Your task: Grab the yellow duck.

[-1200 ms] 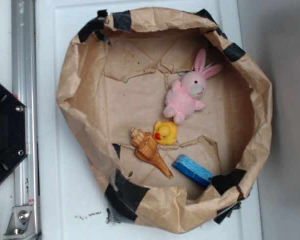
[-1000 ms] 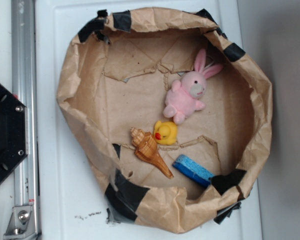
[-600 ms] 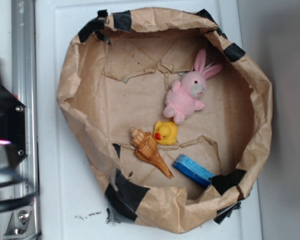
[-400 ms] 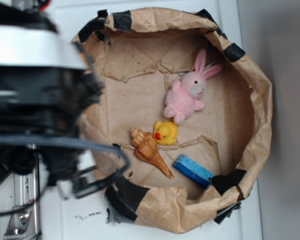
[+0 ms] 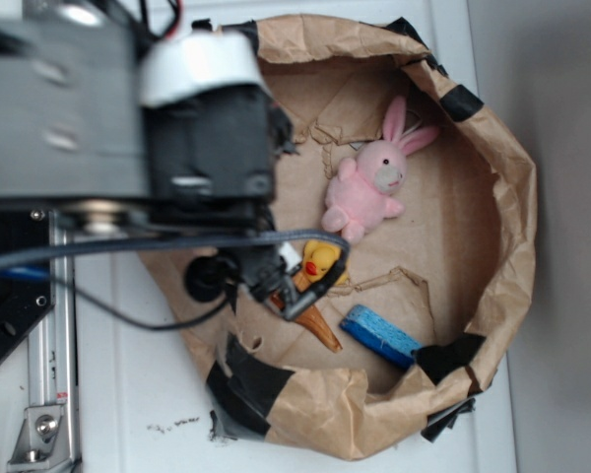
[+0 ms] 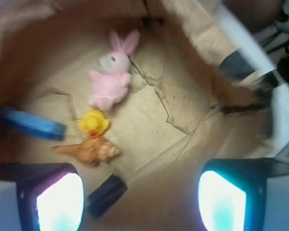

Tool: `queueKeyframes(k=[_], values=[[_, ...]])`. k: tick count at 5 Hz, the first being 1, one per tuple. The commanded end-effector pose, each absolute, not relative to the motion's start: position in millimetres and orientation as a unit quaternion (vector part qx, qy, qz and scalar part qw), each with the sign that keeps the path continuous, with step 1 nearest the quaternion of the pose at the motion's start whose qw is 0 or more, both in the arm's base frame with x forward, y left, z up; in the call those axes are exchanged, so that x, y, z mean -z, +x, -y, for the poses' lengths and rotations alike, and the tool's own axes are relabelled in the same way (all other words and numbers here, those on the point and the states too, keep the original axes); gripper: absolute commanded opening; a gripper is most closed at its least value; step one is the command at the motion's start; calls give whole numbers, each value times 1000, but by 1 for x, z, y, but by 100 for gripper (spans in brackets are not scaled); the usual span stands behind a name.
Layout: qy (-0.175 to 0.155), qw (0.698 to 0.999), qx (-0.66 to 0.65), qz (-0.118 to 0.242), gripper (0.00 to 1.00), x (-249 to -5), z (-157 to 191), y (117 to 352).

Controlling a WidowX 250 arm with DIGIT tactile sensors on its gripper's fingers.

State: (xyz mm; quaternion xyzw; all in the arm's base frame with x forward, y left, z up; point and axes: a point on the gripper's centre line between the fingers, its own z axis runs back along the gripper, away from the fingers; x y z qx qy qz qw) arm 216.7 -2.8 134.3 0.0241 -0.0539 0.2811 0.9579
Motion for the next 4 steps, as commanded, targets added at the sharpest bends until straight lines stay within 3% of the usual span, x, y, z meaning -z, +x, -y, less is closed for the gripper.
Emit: queueKeyframes(k=[1, 2, 4], values=[[10, 959, -267, 91, 100, -127, -11, 257], [8, 972, -226, 65, 100, -94, -10, 272], [8, 972, -226, 65, 100, -94, -10, 272]])
